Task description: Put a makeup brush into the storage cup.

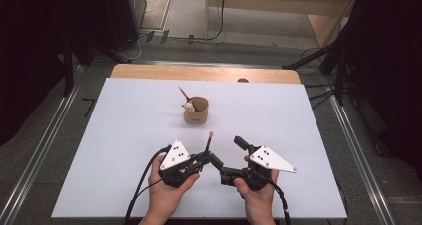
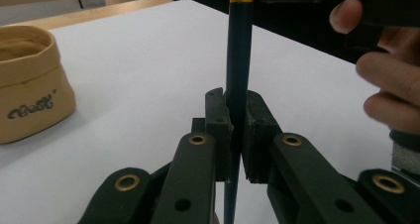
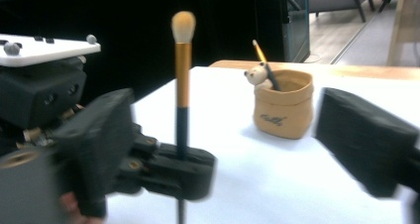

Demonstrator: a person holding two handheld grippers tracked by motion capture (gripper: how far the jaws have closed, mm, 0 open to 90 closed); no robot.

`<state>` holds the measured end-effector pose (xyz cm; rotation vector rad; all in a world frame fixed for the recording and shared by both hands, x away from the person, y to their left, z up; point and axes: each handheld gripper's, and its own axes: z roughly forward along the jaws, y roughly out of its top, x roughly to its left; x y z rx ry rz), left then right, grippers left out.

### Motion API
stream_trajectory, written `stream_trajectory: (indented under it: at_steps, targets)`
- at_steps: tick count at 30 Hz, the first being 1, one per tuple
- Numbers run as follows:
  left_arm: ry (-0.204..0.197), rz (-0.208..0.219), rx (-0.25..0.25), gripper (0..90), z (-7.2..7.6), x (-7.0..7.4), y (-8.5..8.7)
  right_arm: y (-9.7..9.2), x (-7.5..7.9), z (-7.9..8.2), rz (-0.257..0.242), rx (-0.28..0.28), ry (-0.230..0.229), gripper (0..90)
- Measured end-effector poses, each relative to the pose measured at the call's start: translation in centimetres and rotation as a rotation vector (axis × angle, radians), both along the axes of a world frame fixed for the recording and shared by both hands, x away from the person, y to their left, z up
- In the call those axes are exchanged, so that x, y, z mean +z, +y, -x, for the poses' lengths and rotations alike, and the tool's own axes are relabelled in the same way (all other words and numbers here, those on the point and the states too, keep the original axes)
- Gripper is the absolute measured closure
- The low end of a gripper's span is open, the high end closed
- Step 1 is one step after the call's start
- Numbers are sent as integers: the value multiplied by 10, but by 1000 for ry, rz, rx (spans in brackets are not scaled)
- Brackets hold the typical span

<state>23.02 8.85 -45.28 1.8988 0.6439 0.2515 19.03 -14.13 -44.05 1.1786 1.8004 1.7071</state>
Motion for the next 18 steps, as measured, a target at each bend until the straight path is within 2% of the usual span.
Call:
stream_trajectory:
  at_steps: [1, 4, 8, 10, 12, 15, 18]
  targets:
    - [-4, 2, 7, 845, -1, 1, 2, -3, 1, 1, 15, 6, -13, 0]
    - [-3, 12, 27, 846, -4, 2, 8, -9, 3, 2, 56, -31, -40, 0]
    - [-15, 17, 46, 846, -9, 4, 15, -18, 1, 2, 83, -55, -44, 0]
    - [-19, 19, 54, 846, -11, 6, 18, -23, 0, 2, 115, -69, -43, 0]
    - [-20, 31, 66, 846, -13, 7, 20, -29, -4, 3, 142, -85, -50, 0]
    - [-25, 42, 74, 846, -17, 10, 24, -40, -11, 6, 143, -87, -52, 0]
    - [-28, 46, 84, 846, -19, 11, 26, -51, -19, 10, 176, -110, -55, 0]
